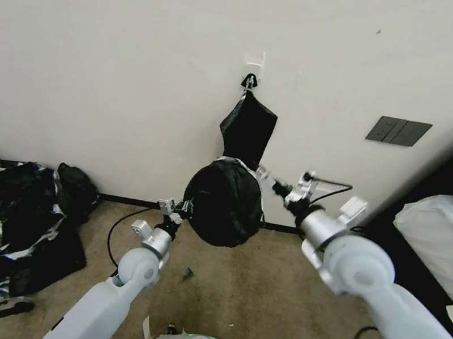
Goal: Place a trash bag onto the trash bin.
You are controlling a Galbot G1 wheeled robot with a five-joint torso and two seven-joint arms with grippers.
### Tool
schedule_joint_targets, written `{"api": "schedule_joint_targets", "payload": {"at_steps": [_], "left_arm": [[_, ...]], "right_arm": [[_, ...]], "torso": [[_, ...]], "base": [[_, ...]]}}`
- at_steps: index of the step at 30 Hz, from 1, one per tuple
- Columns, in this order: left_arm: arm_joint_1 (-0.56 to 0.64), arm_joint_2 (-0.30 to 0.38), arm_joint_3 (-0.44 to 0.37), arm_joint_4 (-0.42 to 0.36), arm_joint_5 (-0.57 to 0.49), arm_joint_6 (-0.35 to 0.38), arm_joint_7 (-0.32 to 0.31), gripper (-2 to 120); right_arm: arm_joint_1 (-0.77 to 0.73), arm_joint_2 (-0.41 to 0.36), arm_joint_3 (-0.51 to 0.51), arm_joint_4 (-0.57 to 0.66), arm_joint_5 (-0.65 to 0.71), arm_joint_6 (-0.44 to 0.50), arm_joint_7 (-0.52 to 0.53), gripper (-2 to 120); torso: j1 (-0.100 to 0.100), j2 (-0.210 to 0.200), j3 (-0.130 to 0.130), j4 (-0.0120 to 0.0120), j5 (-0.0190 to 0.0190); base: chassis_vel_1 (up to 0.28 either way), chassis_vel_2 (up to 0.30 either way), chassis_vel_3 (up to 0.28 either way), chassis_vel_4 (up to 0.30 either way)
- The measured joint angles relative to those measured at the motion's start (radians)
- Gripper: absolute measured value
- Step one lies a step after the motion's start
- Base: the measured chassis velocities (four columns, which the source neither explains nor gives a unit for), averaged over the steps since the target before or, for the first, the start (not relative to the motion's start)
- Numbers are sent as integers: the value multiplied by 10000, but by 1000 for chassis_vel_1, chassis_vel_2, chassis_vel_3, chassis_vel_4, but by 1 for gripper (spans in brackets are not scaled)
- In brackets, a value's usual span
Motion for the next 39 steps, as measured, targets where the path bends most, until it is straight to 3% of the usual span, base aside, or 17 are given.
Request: {"api": "schedule_joint_targets", "payload": {"at_steps": [7,10,16,19,21,27,31,34,39], "left_arm": [[2,18,23,-206,1,-5,81,1],[-34,43,41,-265,-8,-3,92,1],[-80,106,28,-277,-49,8,215,1],[-107,139,17,-275,-70,16,224,1],[-158,167,15,-237,-82,34,227,1],[-212,205,30,-186,-82,60,238,1],[-223,225,41,-163,-79,70,262,1],[-237,247,40,-163,-79,74,267,1],[-271,304,40,-151,-77,77,328,1]], "right_arm": [[125,84,221,-319,1322,-140,115,95],[62,-90,291,-570,1754,-488,-102,84],[62,-441,464,-865,2511,-863,-604,75],[64,-534,472,-884,2559,-923,-710,72],[58,-563,472,-843,2571,-930,-788,63],[143,-525,337,-785,2568,-928,-888,53],[198,-507,241,-761,2568,-950,-905,39],[215,-511,196,-755,2569,-959,-930,37],[301,-496,120,-802,2567,-958,-945,19]], "torso": [[0,0,0,-2,0],[0,0,0,-3,0],[0,0,0,-3,-1],[0,0,0,-2,-1],[0,0,0,-2,-1],[0,0,0,-2,-1],[0,0,0,-1,-1],[0,0,0,-2,-1],[0,0,0,-2,-1]], "base": [[0,0,0,0],[0,0,0,0],[0,0,0,0],[0,0,0,0],[0,0,0,0],[0,0,0,0],[0,0,0,0],[0,0,0,0],[0,0,0,0]]}}
